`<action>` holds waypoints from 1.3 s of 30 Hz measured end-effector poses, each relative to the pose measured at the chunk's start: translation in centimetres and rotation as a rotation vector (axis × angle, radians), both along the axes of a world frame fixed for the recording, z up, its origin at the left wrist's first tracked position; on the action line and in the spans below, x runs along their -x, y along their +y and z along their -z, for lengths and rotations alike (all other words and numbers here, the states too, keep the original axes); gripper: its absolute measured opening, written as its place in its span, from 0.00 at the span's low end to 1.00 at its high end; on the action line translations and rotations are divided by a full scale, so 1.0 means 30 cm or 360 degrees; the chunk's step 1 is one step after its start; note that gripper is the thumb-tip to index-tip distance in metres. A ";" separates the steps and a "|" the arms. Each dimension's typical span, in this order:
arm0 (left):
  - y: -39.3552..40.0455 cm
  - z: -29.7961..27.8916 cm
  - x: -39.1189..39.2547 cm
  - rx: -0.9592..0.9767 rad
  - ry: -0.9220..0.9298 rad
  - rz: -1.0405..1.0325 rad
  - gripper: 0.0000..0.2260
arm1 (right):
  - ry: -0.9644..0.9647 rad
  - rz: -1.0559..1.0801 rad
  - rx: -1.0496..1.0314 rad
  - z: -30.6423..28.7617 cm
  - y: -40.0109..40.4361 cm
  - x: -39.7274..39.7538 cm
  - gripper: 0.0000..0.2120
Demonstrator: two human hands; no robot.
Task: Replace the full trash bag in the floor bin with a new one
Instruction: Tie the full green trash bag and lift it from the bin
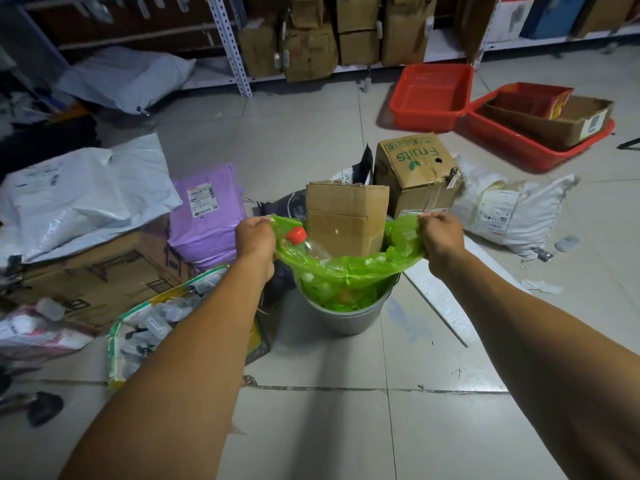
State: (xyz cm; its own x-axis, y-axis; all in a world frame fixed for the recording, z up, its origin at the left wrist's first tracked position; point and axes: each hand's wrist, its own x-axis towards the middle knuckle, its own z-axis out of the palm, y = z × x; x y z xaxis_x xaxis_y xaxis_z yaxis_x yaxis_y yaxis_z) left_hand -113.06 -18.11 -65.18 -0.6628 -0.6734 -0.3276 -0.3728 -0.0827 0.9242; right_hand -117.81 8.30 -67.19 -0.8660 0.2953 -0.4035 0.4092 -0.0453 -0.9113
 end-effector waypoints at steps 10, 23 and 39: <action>-0.016 -0.039 0.069 0.0357 -0.0436 0.0239 0.09 | -0.0159 -0.0393 -0.0559 -0.007 -0.015 0.078 0.10; 0.005 -0.067 0.228 0.0674 -0.0167 0.0084 0.15 | 0.0219 -0.0119 -0.0382 -0.037 -0.093 0.235 0.12; -0.007 -0.209 0.164 0.0815 -0.0245 0.0136 0.13 | 0.0405 -0.0384 -0.0414 -0.233 -0.098 0.183 0.10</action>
State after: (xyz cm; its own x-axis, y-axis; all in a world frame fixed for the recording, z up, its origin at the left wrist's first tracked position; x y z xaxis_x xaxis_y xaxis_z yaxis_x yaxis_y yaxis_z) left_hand -117.98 -18.33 -58.91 -0.6922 -0.7184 -0.0693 -0.4929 0.4005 0.7724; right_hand -123.30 5.36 -60.20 -0.9849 0.1358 -0.1071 0.1406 0.2685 -0.9530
